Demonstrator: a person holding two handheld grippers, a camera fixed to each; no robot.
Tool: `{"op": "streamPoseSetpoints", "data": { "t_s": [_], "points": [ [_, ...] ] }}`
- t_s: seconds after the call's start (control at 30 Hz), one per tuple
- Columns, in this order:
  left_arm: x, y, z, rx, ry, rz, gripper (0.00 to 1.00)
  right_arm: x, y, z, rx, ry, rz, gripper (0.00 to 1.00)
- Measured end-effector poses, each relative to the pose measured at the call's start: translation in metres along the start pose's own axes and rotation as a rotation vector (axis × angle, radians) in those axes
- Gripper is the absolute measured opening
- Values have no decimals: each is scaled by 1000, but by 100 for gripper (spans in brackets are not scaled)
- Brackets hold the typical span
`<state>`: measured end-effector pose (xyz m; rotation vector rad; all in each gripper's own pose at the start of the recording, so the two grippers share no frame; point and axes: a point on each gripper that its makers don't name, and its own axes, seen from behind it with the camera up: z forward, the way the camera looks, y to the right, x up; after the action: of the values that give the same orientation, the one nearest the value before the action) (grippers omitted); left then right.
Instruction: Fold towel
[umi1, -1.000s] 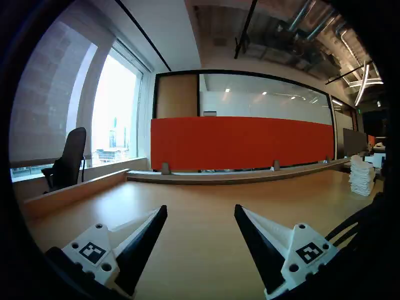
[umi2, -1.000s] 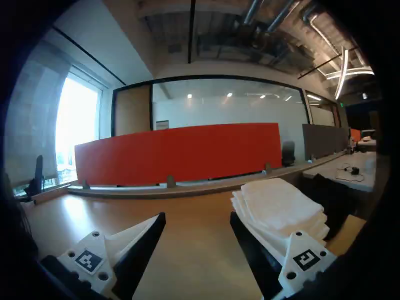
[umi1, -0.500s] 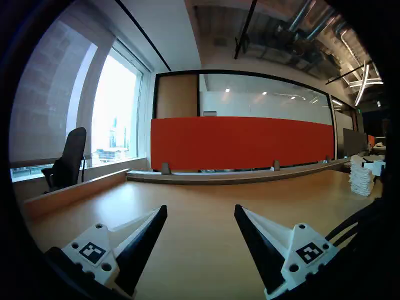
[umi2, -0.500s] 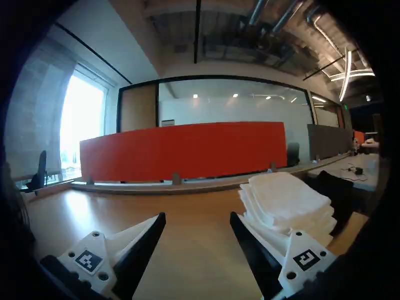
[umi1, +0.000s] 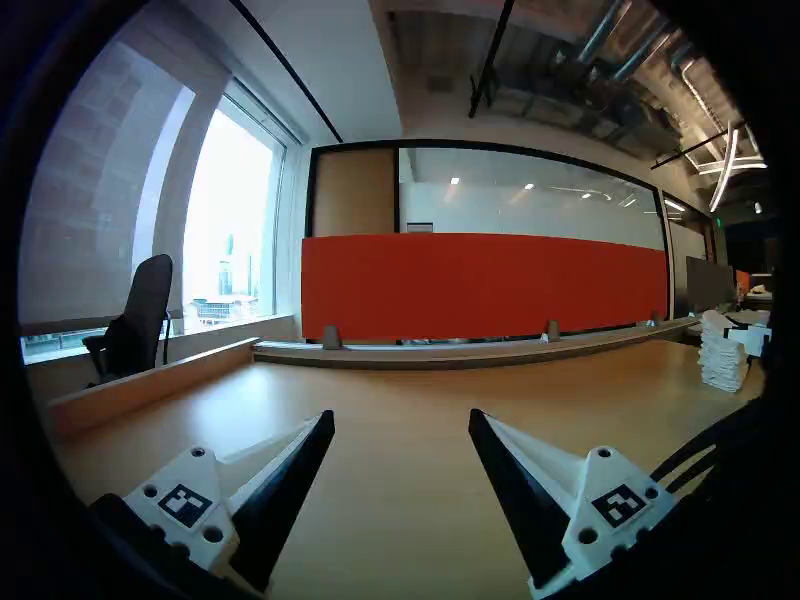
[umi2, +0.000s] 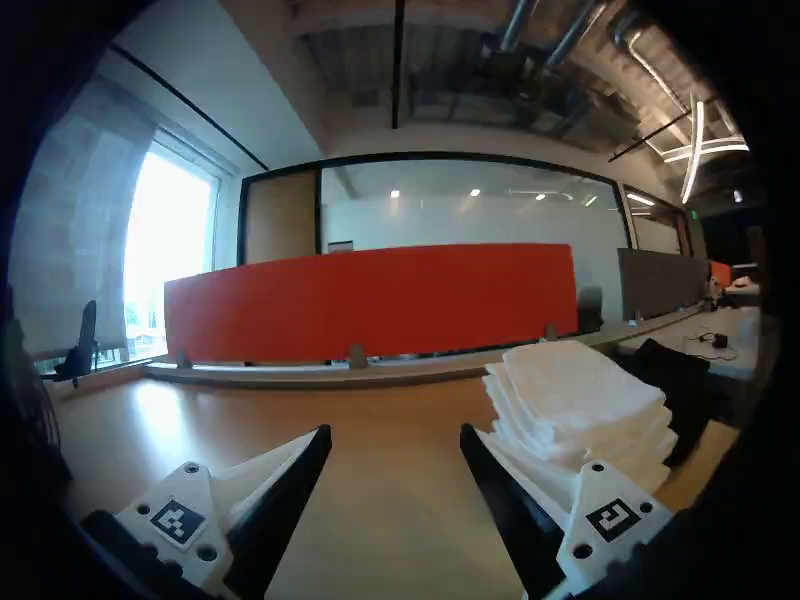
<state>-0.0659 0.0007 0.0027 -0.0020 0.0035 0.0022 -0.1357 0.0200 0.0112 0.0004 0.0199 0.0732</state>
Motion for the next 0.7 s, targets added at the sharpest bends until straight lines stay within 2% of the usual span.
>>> {"op": "streamPoseSetpoints", "data": {
  "t_s": [0.27,0.5,0.7],
  "points": [
    [0,0,0,0,0,0,100,-3,-5,-1,7,-1,-23,99],
    [0,0,0,0,0,0,100,-5,-13,-2,9,-3,-70,100],
    [0,0,0,0,0,0,100,-4,-15,-1,10,-4,-75,100]
  ]
}}
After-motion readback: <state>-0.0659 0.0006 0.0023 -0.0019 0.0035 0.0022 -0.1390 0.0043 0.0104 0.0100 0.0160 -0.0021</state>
